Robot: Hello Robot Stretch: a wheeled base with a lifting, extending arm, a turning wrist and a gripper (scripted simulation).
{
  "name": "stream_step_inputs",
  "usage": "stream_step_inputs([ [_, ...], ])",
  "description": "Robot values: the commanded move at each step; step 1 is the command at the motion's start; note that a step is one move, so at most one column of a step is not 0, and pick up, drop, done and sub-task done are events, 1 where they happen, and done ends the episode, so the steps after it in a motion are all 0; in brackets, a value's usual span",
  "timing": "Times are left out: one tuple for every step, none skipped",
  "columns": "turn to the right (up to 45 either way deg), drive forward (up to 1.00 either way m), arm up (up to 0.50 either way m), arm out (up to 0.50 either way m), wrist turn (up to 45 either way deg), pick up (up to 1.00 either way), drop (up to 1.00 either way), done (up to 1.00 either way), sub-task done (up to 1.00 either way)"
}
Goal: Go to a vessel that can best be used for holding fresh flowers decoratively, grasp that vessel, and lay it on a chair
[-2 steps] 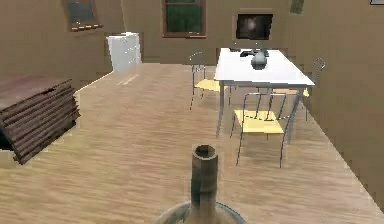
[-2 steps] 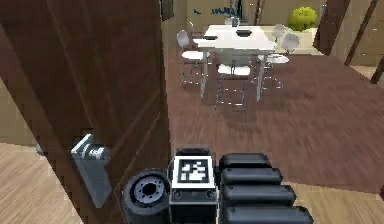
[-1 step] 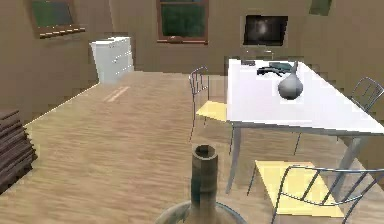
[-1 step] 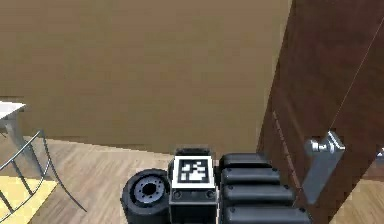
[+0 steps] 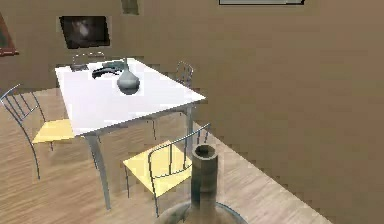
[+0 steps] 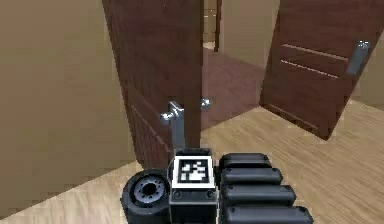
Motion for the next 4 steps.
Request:
stream_step_inputs([
  [45.0,0.00,0.00,0.00,0.0,0.00,0.00,0.00,0.00],
  [9.0,0.00,0.00,0.00,0.0,0.00,0.00,0.00,0.00],
  [0.0,0.30,0.00,0.00,0.0,0.00,0.00,0.00,0.00],
  [-30.0,0.00,0.00,0.00,0.0,0.00,0.00,0.00,0.00],
])
